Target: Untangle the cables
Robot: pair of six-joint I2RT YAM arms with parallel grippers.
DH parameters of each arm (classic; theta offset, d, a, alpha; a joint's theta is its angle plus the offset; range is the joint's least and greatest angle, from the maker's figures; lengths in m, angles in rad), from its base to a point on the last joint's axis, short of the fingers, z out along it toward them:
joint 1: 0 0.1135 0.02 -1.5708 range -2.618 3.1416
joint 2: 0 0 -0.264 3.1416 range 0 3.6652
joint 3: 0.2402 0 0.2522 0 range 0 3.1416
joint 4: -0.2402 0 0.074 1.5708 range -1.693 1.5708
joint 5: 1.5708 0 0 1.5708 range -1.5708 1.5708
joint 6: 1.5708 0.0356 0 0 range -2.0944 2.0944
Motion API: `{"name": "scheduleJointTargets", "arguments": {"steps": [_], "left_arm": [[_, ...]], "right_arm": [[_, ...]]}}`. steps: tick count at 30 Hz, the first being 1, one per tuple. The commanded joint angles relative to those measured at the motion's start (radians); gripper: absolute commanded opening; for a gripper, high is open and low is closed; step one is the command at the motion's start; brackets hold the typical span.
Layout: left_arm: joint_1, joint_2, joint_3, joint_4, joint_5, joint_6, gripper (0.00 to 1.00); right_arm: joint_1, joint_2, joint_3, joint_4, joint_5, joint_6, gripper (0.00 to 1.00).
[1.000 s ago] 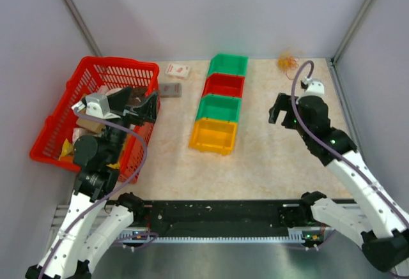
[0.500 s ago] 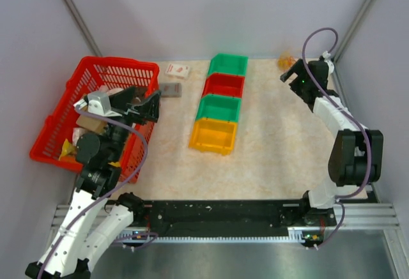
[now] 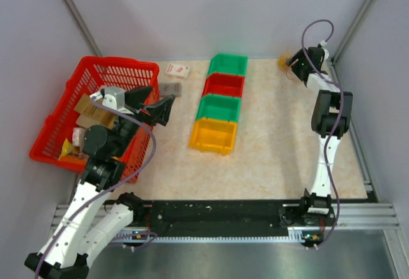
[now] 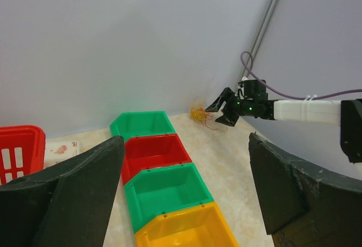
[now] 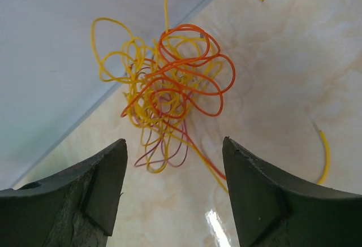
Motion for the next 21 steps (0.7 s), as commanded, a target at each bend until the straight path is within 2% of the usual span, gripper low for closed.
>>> {"name": "scheduleJointTargets", "arguments": {"steps": [1,3,6,12,14,17,21], "left_arm": [[-0.003,0.023,0.016,0.063,0.051,-0.001,0.93],[-0.003,0.034,0.014,0.065,0.057,-0.004,0.93],[-0.003,0.046,0.013,0.066,0.052,-0.013,0.92],[-0.003,0.071,0.014,0.068,0.051,-0.030,0.89],[-0.003,0.083,0.016,0.065,0.055,-0.039,0.88],[-0.003,0.095,0.026,0.053,0.055,-0.042,0.86],[-0.003,0.095,0.025,0.046,0.051,-0.045,0.86]], "right_arm": [[-0.003,0.115,0.188,-0.009,-0.058,-0.047,0.66],[-0.003,0.150,0.234,-0.042,-0.070,-0.042,0.65],[0.002,0.186,0.274,-0.042,-0.104,-0.037,0.56],[0.003,0.170,0.277,-0.068,-0.111,-0.059,0.19],[0.003,0.144,0.246,-0.073,-0.116,-0.067,0.16],[0.003,0.095,0.208,-0.105,-0.122,-0.091,0.01],[0.003,0.040,0.151,-0.130,-0.137,-0.142,0.03]]}}
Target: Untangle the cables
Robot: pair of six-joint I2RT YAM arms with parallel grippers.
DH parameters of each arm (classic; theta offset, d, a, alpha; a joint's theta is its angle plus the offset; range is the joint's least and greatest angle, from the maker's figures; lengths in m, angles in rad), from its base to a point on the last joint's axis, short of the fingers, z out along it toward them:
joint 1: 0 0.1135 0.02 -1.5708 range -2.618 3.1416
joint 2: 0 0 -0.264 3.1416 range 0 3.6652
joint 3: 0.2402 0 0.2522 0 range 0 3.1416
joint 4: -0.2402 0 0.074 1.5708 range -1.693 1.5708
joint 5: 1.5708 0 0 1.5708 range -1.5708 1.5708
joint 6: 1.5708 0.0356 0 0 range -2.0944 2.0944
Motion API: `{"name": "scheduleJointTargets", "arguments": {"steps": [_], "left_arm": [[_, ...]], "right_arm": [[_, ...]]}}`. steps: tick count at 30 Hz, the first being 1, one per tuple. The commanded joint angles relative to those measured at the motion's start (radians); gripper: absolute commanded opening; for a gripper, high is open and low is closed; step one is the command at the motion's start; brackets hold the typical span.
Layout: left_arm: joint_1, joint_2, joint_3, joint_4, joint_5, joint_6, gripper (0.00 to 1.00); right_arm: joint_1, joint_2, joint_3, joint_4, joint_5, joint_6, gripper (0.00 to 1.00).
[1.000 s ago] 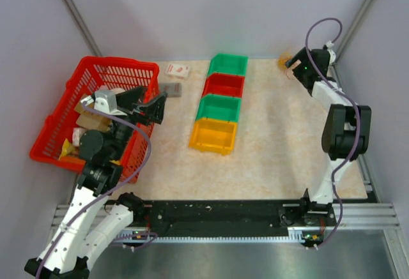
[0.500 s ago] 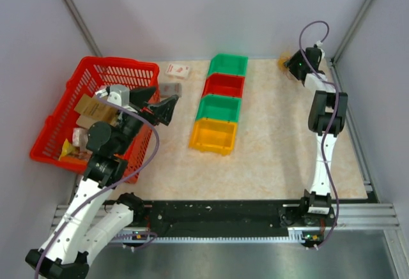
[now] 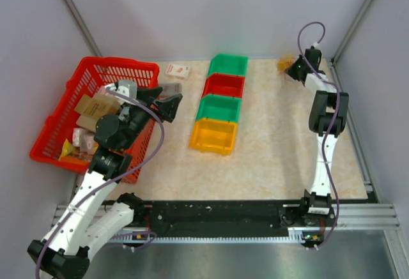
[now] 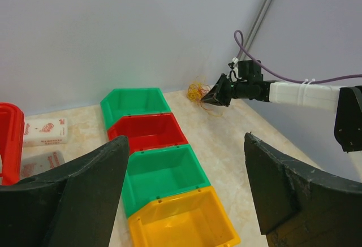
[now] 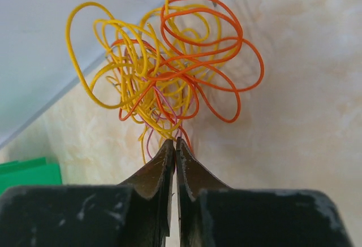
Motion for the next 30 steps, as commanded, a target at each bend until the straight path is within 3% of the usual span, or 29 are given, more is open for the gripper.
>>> {"name": "scheduleJointTargets", "arguments": {"steps": [1,3,5,7,10,15,19,21,24,25,27,30], "left_arm": [[-0.003,-0.008,0.025,0.044,0.011,-0.020,0.86],[-0.003,-0.010,0.023,0.046,0.025,-0.024,0.86],[-0.003,-0.011,0.025,0.051,0.044,-0.026,0.87],[-0.003,-0.011,0.025,0.054,0.056,-0.026,0.87],[-0.003,-0.010,0.028,0.048,0.057,-0.023,0.87],[-0.003,-0.013,0.031,0.041,0.051,-0.011,0.87],[-0.003,0.012,0.054,0.014,0.062,-0.017,0.86],[-0.003,0.029,0.072,-0.003,0.076,-0.023,0.85],[-0.003,0.052,0.097,-0.029,0.090,-0.023,0.82],[-0.003,0.058,0.098,-0.035,0.087,-0.024,0.82],[-0.003,0.062,0.100,-0.037,0.087,-0.026,0.82],[-0.003,0.072,0.109,-0.043,0.114,-0.031,0.81]], "right_arm": [[0.004,-0.121,-0.036,-0.053,-0.029,-0.083,0.06],[0.003,-0.134,-0.047,-0.059,-0.032,-0.109,0.21],[0.003,-0.134,-0.047,-0.050,-0.032,-0.115,0.52],[0.004,-0.111,-0.024,-0.027,-0.060,-0.115,0.60],[0.004,-0.047,0.048,-0.024,-0.064,-0.084,0.62],[0.009,0.084,0.196,-0.024,-0.067,-0.029,0.58],[0.015,0.106,0.215,0.015,-0.069,-0.008,0.44],[0.021,0.096,0.214,0.004,-0.070,-0.017,0.34],[0.023,0.057,0.192,-0.028,-0.080,-0.030,0.06],[0.024,0.031,0.171,-0.036,-0.083,-0.037,0.00],[0.027,-0.044,0.090,-0.053,-0.074,-0.043,0.00],[0.036,-0.237,-0.187,-0.038,-0.043,-0.032,0.00]]}}
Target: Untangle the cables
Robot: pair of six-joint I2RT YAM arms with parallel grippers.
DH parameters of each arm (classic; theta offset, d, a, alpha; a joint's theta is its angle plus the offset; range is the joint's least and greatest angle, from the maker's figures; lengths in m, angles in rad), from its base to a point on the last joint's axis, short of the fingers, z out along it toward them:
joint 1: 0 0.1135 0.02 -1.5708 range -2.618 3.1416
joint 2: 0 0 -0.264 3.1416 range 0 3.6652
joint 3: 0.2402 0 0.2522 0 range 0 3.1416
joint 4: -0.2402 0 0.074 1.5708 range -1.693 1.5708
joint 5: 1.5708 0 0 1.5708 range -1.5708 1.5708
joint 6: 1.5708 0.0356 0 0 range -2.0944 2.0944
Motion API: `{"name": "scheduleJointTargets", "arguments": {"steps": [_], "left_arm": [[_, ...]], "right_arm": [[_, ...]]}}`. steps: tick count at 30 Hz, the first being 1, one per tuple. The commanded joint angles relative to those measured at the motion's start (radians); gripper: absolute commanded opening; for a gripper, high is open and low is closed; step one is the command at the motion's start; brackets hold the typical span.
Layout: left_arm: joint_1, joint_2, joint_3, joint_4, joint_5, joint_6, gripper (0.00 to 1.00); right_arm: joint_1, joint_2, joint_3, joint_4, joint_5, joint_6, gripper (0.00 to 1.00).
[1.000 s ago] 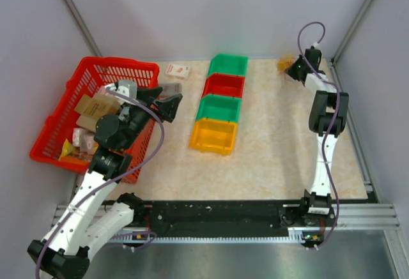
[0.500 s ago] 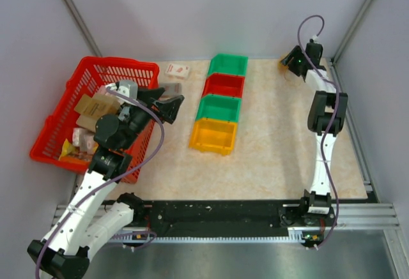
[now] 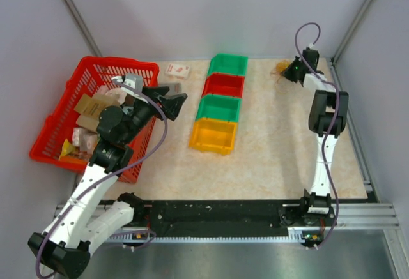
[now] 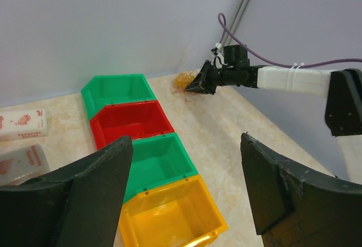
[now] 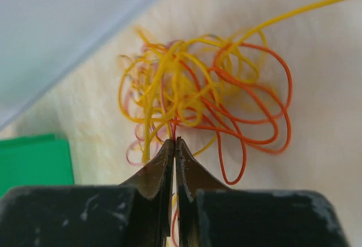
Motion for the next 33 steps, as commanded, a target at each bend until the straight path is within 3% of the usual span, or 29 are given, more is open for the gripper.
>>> {"name": "scheduleJointTargets", "arguments": {"steps": [1,7,12,15,20,23,27,33], "left_arm": [[-0.003,0.009,0.052,0.001,0.046,-0.009,0.80],[-0.003,0.029,0.052,0.012,0.079,-0.038,0.77],[-0.010,0.058,0.062,0.030,0.179,-0.067,0.66],[-0.025,0.085,0.065,0.067,0.291,-0.077,0.67],[-0.077,0.139,0.074,0.093,0.403,-0.070,0.70],[-0.138,0.173,0.092,0.067,0.418,-0.029,0.70],[-0.252,0.197,0.097,0.023,0.362,0.010,0.68],[-0.399,0.182,-0.061,0.165,0.294,-0.100,0.57]], "right_arm": [[0.022,-0.344,-0.351,0.029,0.037,0.009,0.00],[0.030,-0.888,-0.978,0.171,0.034,0.118,0.00],[0.040,-1.300,-1.407,0.143,-0.009,0.204,0.00],[0.066,-1.540,-1.572,0.030,-0.024,0.207,0.00],[0.128,-1.948,-1.721,-0.191,0.000,0.262,0.00],[0.142,-2.123,-1.777,-0.244,-0.067,0.329,0.00],[0.174,-2.227,-1.809,-0.312,-0.116,0.392,0.00],[0.191,-2.378,-1.855,-0.305,-0.216,0.552,0.00]]}}
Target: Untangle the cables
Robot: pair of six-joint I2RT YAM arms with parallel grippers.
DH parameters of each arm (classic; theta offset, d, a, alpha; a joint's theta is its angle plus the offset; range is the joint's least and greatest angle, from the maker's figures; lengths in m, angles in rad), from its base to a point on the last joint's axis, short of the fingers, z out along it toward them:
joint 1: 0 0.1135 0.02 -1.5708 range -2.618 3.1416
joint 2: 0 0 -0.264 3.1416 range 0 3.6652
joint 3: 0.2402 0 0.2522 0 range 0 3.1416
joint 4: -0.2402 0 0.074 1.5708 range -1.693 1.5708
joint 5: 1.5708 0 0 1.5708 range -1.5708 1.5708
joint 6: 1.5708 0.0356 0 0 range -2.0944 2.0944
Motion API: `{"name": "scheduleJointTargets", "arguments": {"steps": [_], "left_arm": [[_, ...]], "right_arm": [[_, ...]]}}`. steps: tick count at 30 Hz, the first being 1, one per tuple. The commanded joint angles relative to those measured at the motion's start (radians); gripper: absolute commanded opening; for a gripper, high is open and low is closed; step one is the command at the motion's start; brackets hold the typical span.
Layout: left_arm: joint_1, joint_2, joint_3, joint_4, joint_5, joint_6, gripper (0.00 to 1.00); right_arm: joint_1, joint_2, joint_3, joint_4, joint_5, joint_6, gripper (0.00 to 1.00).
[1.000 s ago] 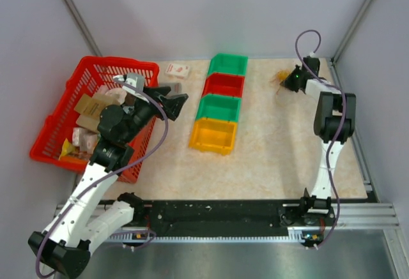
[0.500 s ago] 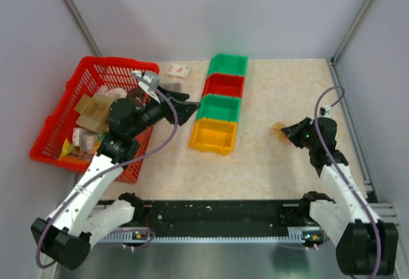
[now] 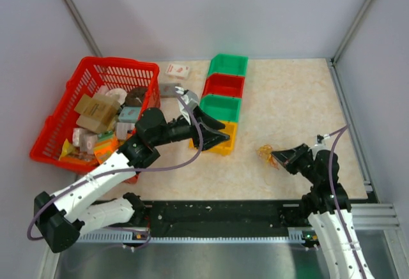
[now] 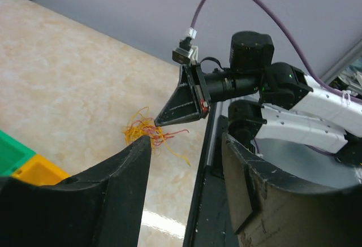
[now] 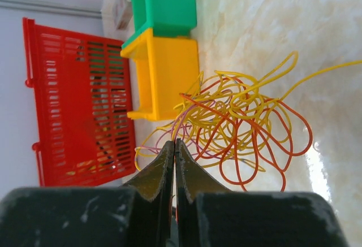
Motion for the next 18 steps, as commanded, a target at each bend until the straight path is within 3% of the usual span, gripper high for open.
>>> {"name": "scheduleJointTargets", "arguments": {"steps": [1,5,7,8,13,18], "left_arm": [[-0.113,-0.022,-0.107,0.112,-0.085,-0.058,0.57],[-0.326,0.010,-0.188,0.203,-0.276,-0.029,0.70],[-0.391,0.079,-0.179,0.234,-0.332,-0.039,0.70],[-0.414,0.122,-0.165,0.228,-0.356,-0.041,0.69],[-0.460,0.286,-0.089,0.169,-0.493,-0.055,0.43],[-0.462,0.412,-0.024,0.142,-0.485,-0.094,0.42]], "right_arm": [[0.017,-0.109,-0.007,-0.024,-0.082,0.143,0.00],[0.015,-0.136,-0.014,-0.022,-0.114,0.177,0.00],[0.015,-0.122,-0.011,-0.013,-0.132,0.183,0.00],[0.017,-0.117,-0.005,-0.012,-0.133,0.182,0.00],[0.017,-0.124,0.012,-0.001,-0.128,0.205,0.00],[0.015,-0.143,0.015,0.001,-0.120,0.223,0.00]]}}
